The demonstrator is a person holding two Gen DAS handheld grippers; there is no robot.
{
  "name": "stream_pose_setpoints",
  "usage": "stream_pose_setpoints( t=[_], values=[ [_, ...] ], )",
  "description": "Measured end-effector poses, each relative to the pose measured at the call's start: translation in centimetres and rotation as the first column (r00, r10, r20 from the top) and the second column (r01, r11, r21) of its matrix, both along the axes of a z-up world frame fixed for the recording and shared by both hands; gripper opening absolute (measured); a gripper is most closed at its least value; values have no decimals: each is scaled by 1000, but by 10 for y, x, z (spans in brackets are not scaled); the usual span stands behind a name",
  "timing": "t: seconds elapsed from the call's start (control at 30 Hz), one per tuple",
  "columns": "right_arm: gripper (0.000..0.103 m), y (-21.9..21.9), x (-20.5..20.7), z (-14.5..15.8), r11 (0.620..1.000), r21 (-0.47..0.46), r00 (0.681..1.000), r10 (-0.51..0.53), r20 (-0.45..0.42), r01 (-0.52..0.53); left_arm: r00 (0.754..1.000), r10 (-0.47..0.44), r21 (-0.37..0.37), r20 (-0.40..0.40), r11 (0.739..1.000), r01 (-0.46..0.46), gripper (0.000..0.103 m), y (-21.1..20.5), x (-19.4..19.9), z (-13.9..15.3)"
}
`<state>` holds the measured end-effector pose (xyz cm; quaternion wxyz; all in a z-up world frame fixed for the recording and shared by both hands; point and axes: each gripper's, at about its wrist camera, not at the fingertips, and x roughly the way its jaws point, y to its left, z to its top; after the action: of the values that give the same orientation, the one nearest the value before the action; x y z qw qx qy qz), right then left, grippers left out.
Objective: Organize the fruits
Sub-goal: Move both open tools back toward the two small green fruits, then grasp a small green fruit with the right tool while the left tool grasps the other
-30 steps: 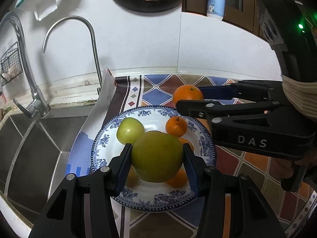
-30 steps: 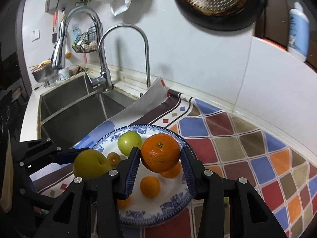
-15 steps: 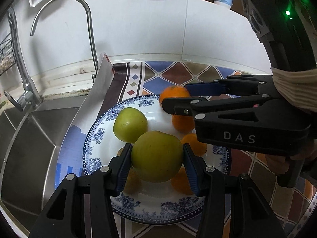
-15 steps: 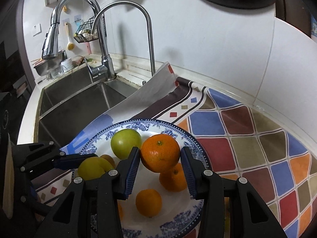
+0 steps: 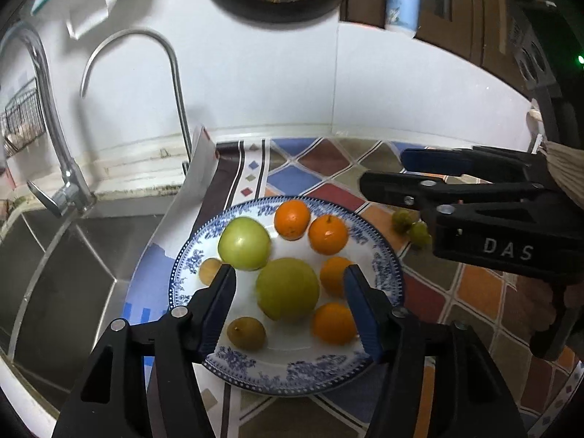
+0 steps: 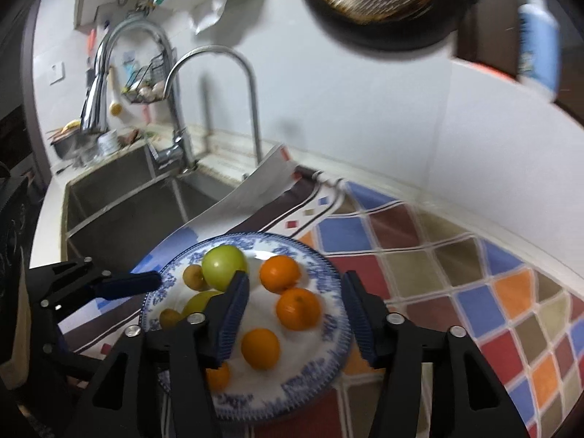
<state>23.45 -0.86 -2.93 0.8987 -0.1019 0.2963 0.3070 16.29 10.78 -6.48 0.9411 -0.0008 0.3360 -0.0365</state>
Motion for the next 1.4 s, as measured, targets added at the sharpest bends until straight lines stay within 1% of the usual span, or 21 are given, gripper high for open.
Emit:
stream_pose_setpoints(
  t=[0.1,0.13,0.2,0.27,0.33,0.53,0.73,0.9,1.03,1.2,1.33,1.4],
  values=[
    [59,-17,-15,9,999,16,999,-51,18,51,999,-9,17,31,1000,9,67,-9,-11,9],
    [60,-21,-18,11,998,19,998,-63,20,62,999,-12,21,42,1000,11,68,-12,-14,12],
    [60,-31,-27,15,996,26,996,-88,25,87,998,-15,30,60,999,13,73,-18,-20,18],
    [60,-41,-35,17,993,25,993,-113,31,112,997,-21,42,76,999,18,73,-24,-26,23],
    [60,-52,-41,19,990,23,989,-142,36,141,996,-24,56,88,998,19,76,-31,-30,27],
    [60,-81,-53,21,980,9,978,-199,54,199,992,-42,77,119,996,33,77,-52,-41,35],
    [60,-99,-58,22,979,-5,977,-201,73,202,987,-34,84,160,996,21,77,-69,-45,41],
    [60,-107,-49,10,983,-30,982,-181,54,182,988,-17,85,153,996,4,77,-76,-34,38],
    [60,-103,-36,-4,988,-38,989,-150,18,150,989,-3,91,151,996,-11,76,-78,-25,35],
    [60,-97,-13,-25,993,-28,992,-113,-47,112,992,3,107,125,994,-16,75,-82,-11,26],
    [59,-92,8,-46,994,-38,989,-101,-107,98,995,-5,113,97,994,-6,75,-86,0,17],
    [54,-91,17,-54,995,-40,987,-93,-132,89,997,-7,108,82,994,-2,74,-88,7,12]
  ],
)
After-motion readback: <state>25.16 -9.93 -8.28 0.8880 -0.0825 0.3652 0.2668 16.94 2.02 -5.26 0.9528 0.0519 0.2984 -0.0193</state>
